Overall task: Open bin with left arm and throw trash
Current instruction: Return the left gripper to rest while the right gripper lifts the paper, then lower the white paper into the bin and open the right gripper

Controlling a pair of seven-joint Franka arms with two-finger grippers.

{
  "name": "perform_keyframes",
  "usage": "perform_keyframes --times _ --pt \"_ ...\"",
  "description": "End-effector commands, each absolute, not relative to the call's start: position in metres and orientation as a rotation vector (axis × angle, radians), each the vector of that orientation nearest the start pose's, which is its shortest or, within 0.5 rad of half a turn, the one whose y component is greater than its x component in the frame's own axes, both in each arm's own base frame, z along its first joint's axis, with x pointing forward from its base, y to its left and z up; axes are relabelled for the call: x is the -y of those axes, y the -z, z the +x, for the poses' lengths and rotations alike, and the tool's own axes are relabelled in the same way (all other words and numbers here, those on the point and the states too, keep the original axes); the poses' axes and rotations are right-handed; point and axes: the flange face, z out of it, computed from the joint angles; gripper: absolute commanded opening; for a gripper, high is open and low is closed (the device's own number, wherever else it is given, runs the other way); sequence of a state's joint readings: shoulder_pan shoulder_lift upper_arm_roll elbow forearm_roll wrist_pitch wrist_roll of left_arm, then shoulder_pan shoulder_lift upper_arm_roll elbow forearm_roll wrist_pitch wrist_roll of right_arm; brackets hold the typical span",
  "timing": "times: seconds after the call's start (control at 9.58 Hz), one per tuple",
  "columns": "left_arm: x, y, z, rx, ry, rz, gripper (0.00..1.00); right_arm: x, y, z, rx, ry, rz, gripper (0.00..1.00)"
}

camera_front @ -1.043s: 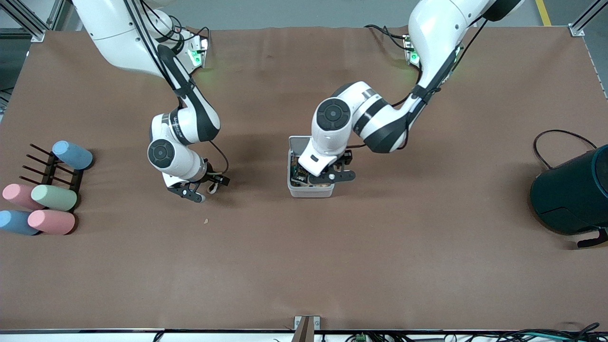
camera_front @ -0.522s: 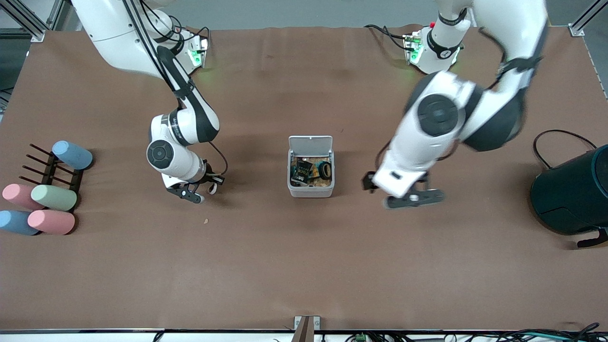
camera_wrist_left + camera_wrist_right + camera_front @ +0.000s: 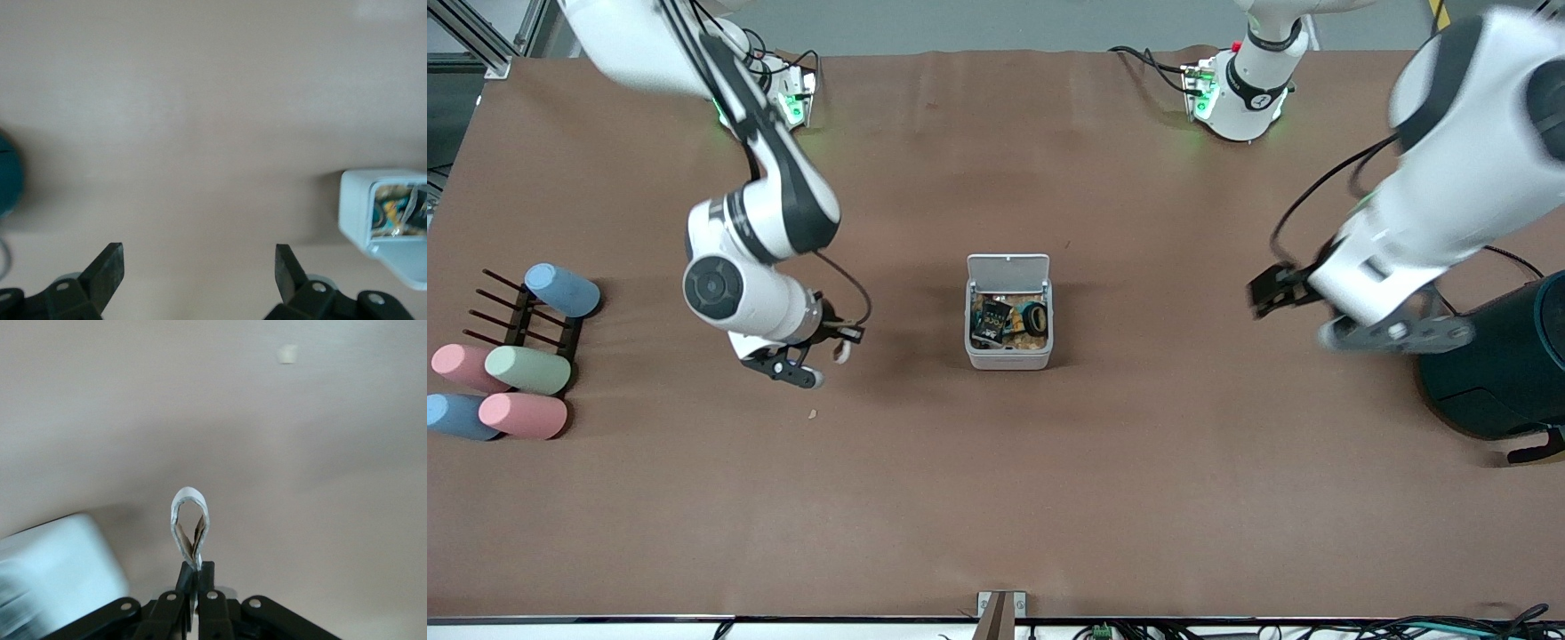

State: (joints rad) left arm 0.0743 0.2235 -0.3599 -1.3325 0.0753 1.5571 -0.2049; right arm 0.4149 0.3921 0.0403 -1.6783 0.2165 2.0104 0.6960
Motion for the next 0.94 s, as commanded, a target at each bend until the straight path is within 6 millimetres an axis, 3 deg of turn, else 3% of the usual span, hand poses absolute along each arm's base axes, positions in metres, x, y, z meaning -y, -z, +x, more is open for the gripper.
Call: perform_keyframes --times 0.0,0.1,0.21,0.31,0.52,0.83 --pt "0.077 -0.663 0.563 -0.224 0.028 -3.143 1.00 -0.384 -0.394 0.567 -0.472 -0.153 -2.904 0.00" --pt "0.047 -0.667 0.555 -0.261 0.032 -3.133 1.00 -0.413 -0.379 0.566 -0.515 -0.102 -2.870 0.00" --pt "0.033 -0.669 0.547 -0.293 0.039 -3.136 1.00 -0.447 -0.359 0.557 -0.569 -0.060 -2.840 0.00" --pt "0.028 -0.666 0.544 -0.308 0.032 -3.134 1.00 -0.462 -0.346 0.549 -0.562 -0.061 -2.843 0.00" --pt "0.029 -0.651 0.555 -0.231 0.163 -3.135 1.00 -0.467 -0.343 0.544 -0.544 -0.071 -2.851 0.00" --pt "0.031 -0.649 0.547 -0.230 0.225 -3.134 1.00 -0.479 -0.310 0.530 -0.521 -0.131 -2.895 0.01"
